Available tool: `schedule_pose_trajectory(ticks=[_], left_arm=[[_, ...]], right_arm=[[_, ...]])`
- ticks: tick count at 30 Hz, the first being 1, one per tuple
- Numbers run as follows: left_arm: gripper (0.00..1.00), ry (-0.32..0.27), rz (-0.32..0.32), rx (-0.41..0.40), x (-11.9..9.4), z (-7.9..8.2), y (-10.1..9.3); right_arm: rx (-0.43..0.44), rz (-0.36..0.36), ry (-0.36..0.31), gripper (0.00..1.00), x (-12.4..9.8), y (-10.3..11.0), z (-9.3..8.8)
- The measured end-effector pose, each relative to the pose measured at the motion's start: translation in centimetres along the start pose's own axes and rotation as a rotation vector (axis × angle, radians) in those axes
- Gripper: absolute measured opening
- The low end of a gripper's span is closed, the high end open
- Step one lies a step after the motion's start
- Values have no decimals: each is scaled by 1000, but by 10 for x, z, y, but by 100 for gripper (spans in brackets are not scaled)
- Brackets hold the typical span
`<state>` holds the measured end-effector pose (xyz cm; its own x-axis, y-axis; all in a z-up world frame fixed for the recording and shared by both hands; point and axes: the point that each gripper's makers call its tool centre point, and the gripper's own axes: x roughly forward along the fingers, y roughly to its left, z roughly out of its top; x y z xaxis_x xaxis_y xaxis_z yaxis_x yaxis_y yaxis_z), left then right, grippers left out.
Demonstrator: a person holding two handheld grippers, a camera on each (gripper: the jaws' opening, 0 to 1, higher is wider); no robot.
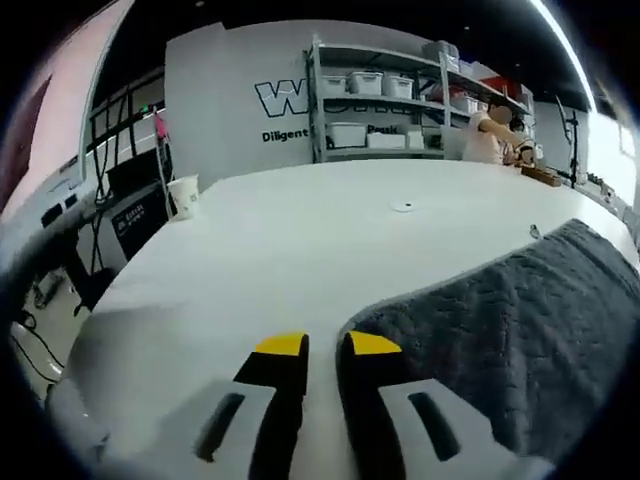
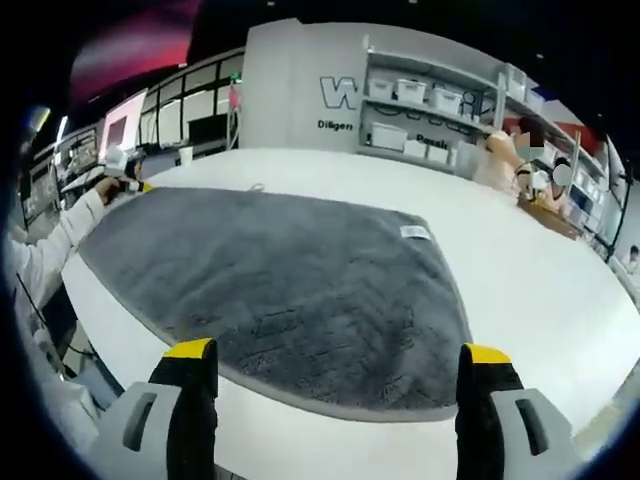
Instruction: Open the folded towel by lifting each exposed corner and separating the folded layers until the towel lies flat within the target outline without major curled edges
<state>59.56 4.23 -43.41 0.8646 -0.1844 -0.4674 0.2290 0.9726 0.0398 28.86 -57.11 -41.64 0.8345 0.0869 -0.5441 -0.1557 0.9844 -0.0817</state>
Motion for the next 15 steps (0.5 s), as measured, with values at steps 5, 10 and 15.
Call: schedule_pose_trajectory(ticks=[5, 10, 15], left_arm=[[6, -16, -24, 12, -1, 1, -5], [2, -28, -36, 65, 0, 1, -8], [1, -34, -17, 132, 0, 1, -9]], right_arm=[[-15, 16, 10, 99, 4, 7, 2], [-32, 27, 26, 99, 6, 14, 2], [-48, 37, 37, 99, 7, 19, 1]])
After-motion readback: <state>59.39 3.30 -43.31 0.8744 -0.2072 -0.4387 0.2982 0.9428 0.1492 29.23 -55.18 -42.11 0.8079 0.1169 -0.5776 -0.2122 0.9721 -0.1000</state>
